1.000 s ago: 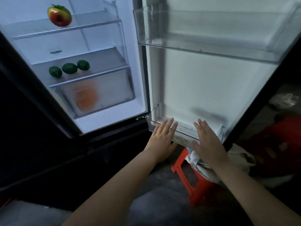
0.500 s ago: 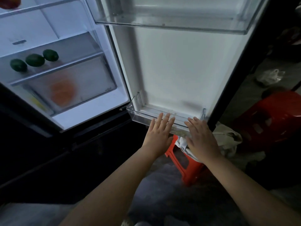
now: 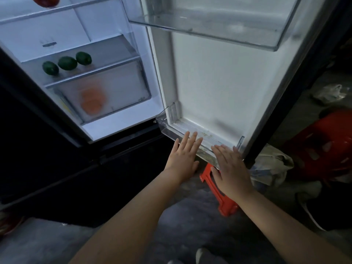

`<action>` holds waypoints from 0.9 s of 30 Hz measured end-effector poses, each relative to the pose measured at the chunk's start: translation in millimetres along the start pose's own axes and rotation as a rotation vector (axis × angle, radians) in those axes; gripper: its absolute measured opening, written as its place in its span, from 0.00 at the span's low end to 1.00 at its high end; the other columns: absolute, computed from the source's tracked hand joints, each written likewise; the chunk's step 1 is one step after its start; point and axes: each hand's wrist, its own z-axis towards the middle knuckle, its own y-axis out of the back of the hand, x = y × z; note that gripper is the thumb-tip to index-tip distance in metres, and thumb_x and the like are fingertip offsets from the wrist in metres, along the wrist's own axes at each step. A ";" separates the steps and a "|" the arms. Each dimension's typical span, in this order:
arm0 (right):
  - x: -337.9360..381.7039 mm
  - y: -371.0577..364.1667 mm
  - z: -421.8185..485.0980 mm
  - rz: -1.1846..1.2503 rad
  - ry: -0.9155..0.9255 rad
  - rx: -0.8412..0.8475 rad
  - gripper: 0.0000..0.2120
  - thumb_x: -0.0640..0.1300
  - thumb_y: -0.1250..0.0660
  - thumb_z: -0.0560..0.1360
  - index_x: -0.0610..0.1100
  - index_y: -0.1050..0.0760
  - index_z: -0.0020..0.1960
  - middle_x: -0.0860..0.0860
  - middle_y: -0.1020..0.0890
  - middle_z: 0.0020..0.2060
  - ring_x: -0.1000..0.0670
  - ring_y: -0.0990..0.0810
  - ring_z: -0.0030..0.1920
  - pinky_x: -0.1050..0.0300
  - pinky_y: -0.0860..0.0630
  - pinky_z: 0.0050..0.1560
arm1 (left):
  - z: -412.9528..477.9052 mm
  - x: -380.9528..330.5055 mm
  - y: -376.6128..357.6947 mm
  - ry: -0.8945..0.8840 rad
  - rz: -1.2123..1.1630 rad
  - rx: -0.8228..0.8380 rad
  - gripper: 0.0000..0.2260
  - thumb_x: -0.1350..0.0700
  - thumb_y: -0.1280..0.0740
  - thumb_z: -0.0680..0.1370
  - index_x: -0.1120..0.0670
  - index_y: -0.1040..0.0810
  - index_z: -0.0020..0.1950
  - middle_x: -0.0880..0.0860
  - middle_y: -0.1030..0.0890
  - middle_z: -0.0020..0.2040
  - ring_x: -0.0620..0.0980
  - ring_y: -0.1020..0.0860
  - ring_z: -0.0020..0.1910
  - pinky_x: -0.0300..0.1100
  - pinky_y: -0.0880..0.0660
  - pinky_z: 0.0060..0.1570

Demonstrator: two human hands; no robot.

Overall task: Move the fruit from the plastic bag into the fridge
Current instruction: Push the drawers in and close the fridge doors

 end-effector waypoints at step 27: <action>150.5 23.4 -73.0 0.172 0.058 -0.169 0.29 0.34 0.38 0.74 0.44 0.41 0.73 0.47 0.40 0.74 0.52 0.44 0.74 0.60 0.48 0.74 | -171.8 73.3 -17.6 -0.032 -0.154 -0.070 0.32 0.52 0.43 0.80 0.52 0.60 0.77 0.50 0.61 0.78 0.47 0.64 0.75 0.43 0.59 0.73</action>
